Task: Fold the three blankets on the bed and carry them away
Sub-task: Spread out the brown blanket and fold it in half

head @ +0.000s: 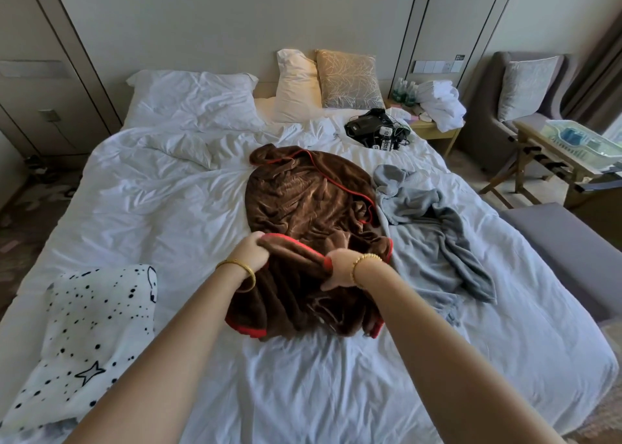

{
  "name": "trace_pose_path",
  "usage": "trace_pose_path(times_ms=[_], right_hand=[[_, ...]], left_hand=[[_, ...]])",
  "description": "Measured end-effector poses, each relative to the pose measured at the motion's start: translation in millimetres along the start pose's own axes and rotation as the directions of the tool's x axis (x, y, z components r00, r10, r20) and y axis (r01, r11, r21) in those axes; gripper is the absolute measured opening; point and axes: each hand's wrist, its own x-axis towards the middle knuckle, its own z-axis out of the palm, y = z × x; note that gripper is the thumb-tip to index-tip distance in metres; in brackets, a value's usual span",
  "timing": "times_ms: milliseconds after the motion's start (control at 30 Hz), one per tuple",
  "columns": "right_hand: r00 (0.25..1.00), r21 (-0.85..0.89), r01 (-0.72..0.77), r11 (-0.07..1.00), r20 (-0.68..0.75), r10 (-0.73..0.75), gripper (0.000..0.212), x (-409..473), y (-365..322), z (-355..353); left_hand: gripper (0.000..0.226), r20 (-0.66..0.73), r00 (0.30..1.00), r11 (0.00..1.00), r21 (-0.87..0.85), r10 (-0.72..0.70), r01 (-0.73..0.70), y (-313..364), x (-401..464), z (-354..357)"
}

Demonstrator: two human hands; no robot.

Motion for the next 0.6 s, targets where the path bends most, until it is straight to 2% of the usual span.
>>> trace_pose_path(times_ms=[33, 67, 133, 200, 267, 333, 400, 433, 467, 500, 533, 567, 600], right_hand=[[0.999, -0.060, -0.043, 0.997, 0.007, 0.043, 0.041, 2, 6, 11], [0.994, -0.034, -0.107, 0.994, 0.008, 0.107, 0.034, 2, 12, 21], [0.974, 0.104, -0.223, 0.969, -0.021, 0.227, 0.026, 2, 21, 33], [0.950, 0.150, -0.267, 0.952, -0.126, 0.286, 0.025, 5, 23, 32], [0.919, 0.081, -0.326, 0.942, -0.206, 0.336, 0.026, 10, 24, 27], [0.913, 0.098, -0.376, 0.922, -0.133, 0.386, 0.032, 14, 27, 23], [0.905, 0.261, -0.413, 0.873, 0.014, 0.424, 0.038, 14, 28, 20], [0.903, 0.386, -0.411, 0.826, 0.051, 0.426, 0.039, 13, 24, 13], [0.906, 0.503, -0.374, 0.779, 0.021, 0.422, 0.039, 15, 19, -1], [0.905, 0.612, -0.315, 0.726, -0.038, 0.425, 0.038, 16, 8, -28], [0.886, 0.659, -0.214, 0.721, -0.181, 0.428, 0.037, 20, -1, -60], [0.850, 0.678, -0.099, 0.729, -0.323, 0.416, 0.035, 18, -15, -102], [0.756, 0.637, 0.052, 0.769, -0.528, 0.387, 0.034, 15, -28, -144]], left_hand=[[0.027, 0.103, 0.995, 0.994, 0.107, 0.020, -0.031, 0, -1, 0], [0.036, 0.199, 0.980, 0.970, 0.236, 0.019, -0.066, -1, -1, 2], [0.042, 0.273, 0.962, 0.849, 0.510, -0.006, -0.140, -7, -1, 8], [0.028, 0.157, 0.988, 0.723, 0.681, 0.003, -0.111, -6, 0, 18], [0.028, 0.010, 0.999, 0.690, 0.724, -0.048, 0.026, -7, 1, 27], [0.036, -0.021, 0.988, 0.700, 0.704, -0.154, 0.124, -13, 3, 31], [0.044, 0.025, 0.961, 0.756, 0.623, -0.274, 0.199, -11, 5, 30], [0.046, 0.043, 0.950, 0.817, 0.524, -0.310, 0.242, 0, 7, 26], [0.044, 0.022, 0.952, 0.887, 0.372, -0.304, 0.274, 16, 11, 20], [0.041, -0.033, 0.963, 0.946, 0.178, -0.269, 0.270, 43, 15, 9], [0.038, -0.153, 0.968, 0.980, -0.022, -0.198, 0.197, 75, 24, -5], [0.036, -0.308, 0.944, 0.978, -0.200, -0.116, 0.055, 112, 32, -25], [0.036, -0.476, 0.880, 0.950, -0.279, -0.010, -0.140, 151, 34, -51]])
